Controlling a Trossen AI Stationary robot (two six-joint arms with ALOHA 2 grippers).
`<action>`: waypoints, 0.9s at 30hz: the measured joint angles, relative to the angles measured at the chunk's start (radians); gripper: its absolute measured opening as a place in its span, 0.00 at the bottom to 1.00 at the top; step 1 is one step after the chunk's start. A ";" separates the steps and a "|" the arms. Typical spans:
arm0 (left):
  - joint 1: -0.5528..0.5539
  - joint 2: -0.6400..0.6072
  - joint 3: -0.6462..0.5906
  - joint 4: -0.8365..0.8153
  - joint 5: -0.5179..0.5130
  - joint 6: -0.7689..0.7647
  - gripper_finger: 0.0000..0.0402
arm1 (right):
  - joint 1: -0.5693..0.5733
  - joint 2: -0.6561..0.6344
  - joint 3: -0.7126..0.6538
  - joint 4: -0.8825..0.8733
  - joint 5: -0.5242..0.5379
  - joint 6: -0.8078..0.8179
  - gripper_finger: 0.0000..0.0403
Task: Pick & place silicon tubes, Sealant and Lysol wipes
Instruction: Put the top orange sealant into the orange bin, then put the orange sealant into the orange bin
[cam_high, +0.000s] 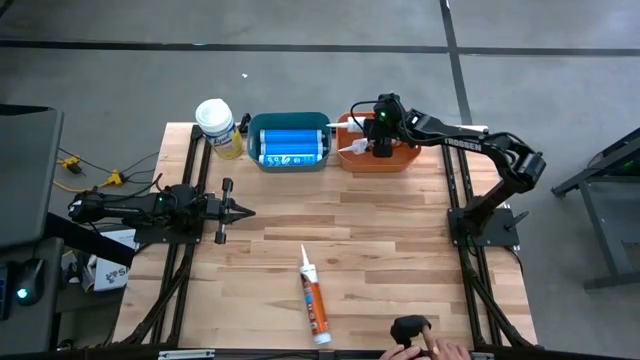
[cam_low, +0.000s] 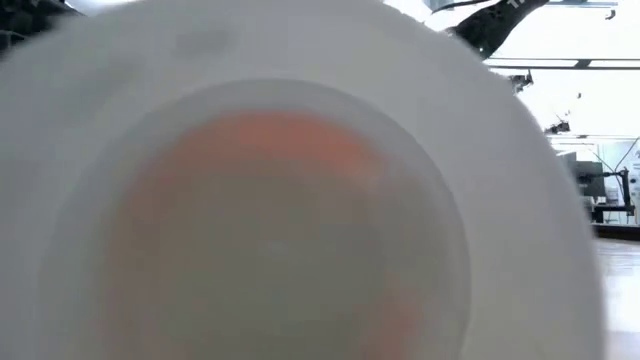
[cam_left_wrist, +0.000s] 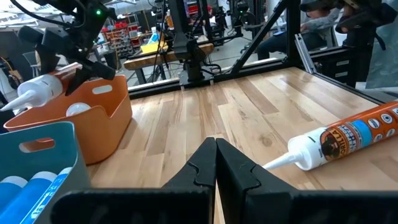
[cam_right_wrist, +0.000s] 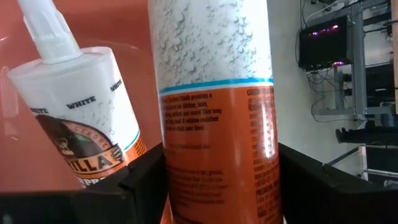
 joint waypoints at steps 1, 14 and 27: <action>0.000 0.000 0.000 0.000 0.000 0.000 0.00 | 0.000 0.000 0.000 0.002 0.000 -0.003 0.61; 0.000 0.000 0.000 0.000 0.000 0.000 0.00 | 0.002 -0.003 0.000 0.021 0.025 0.001 0.66; 0.000 0.000 0.000 0.000 0.000 0.000 0.00 | 0.097 -0.004 0.000 0.018 0.113 0.134 0.66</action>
